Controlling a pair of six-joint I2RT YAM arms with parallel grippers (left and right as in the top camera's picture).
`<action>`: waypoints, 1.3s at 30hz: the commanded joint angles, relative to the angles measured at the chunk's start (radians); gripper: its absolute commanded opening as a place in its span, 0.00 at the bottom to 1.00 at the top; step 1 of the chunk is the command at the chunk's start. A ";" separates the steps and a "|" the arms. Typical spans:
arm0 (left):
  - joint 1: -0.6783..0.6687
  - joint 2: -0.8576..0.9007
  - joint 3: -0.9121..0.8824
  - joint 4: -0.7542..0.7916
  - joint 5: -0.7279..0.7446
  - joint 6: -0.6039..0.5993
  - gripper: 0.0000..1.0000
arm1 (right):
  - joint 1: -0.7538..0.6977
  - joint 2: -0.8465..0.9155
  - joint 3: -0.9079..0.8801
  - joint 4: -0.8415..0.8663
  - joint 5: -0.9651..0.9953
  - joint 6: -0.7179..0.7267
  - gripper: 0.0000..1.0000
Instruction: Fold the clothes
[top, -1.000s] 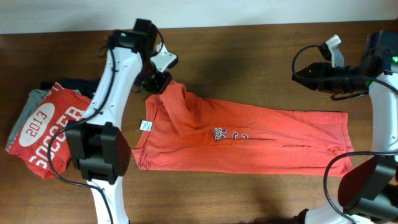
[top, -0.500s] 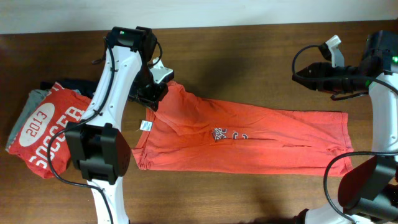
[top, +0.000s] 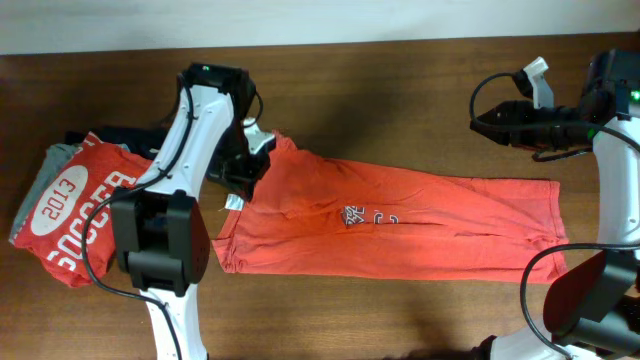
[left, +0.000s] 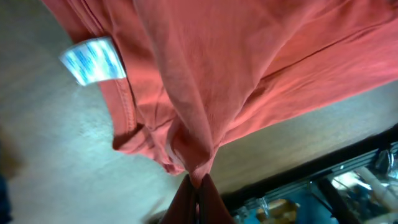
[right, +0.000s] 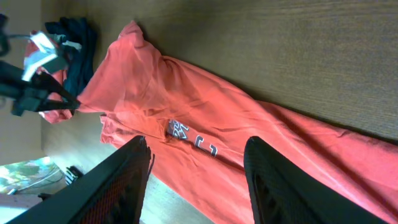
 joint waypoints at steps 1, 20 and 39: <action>-0.003 -0.013 -0.061 0.029 0.000 -0.078 0.04 | 0.005 -0.015 0.004 -0.001 0.002 -0.002 0.52; -0.052 -0.032 0.036 0.188 -0.021 0.026 0.43 | 0.005 -0.015 0.004 0.003 0.010 -0.003 0.52; -0.415 -0.032 -0.303 0.554 -0.344 0.149 0.39 | 0.005 -0.015 0.004 -0.004 0.029 -0.002 0.52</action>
